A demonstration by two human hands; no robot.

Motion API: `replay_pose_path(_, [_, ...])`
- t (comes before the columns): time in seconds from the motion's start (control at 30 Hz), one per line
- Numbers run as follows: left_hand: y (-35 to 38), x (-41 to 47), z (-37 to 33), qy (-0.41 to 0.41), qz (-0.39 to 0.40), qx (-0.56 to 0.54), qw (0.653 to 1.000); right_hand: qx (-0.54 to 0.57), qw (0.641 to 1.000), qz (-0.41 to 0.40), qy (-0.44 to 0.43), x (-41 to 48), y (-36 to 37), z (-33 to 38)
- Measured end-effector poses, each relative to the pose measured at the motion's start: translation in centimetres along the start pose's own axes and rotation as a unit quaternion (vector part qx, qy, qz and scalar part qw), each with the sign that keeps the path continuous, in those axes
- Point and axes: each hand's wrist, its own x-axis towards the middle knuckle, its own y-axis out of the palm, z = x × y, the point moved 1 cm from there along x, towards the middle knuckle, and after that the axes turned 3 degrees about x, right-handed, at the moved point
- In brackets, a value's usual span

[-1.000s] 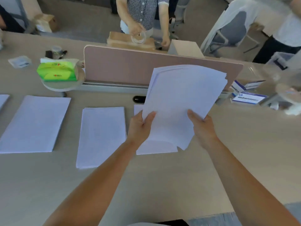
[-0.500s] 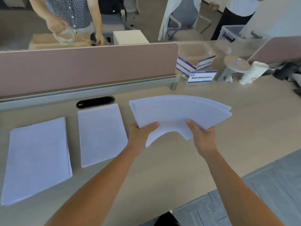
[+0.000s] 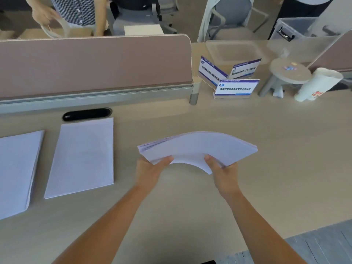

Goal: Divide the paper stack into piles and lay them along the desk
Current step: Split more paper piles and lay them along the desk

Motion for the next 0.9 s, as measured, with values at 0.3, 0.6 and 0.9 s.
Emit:
replay_pose_path(0.3, [1.7,0.5,-1.8,-0.031,0.003,0.029,0.999,-0.025,0.994,0.09,0.048,3.0,-2.3,0.9])
replay_pose_path(0.6, [2.0,0.4,-2.9,-0.06,-0.017,0.045,0.997,-0.024,0.992,0.112,0.059,4.5,-2.3,1.9])
replay_pose_path(0.9, [2.9,1.7,-4.3,0.093,0.011,0.315,0.944,-0.074,0.98,0.109,0.146,8.3,-3.1,3.3])
